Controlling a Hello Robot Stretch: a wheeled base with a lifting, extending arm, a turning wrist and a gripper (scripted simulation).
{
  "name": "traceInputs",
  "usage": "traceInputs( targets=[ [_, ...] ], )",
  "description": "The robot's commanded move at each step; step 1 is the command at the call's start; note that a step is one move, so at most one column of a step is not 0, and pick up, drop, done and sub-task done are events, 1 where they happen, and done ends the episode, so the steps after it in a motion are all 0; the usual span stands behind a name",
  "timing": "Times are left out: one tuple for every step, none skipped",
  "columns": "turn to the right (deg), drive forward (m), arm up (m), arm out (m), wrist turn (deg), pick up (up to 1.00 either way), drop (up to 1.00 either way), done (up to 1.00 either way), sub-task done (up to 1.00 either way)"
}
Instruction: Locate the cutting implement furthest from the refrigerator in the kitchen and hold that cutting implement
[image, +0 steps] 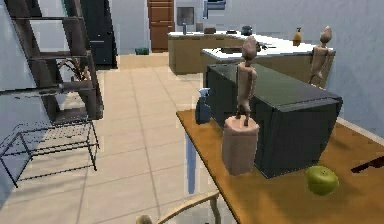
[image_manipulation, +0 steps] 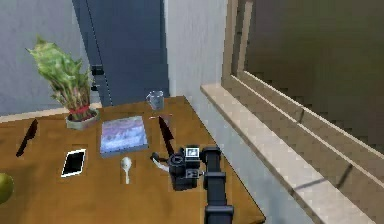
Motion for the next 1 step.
traceInputs(
  targets=[
    [0.0, 0.00, 0.00, 0.00, 0.0, 0.00, 0.00, 1.00, 0.00]
  ],
)
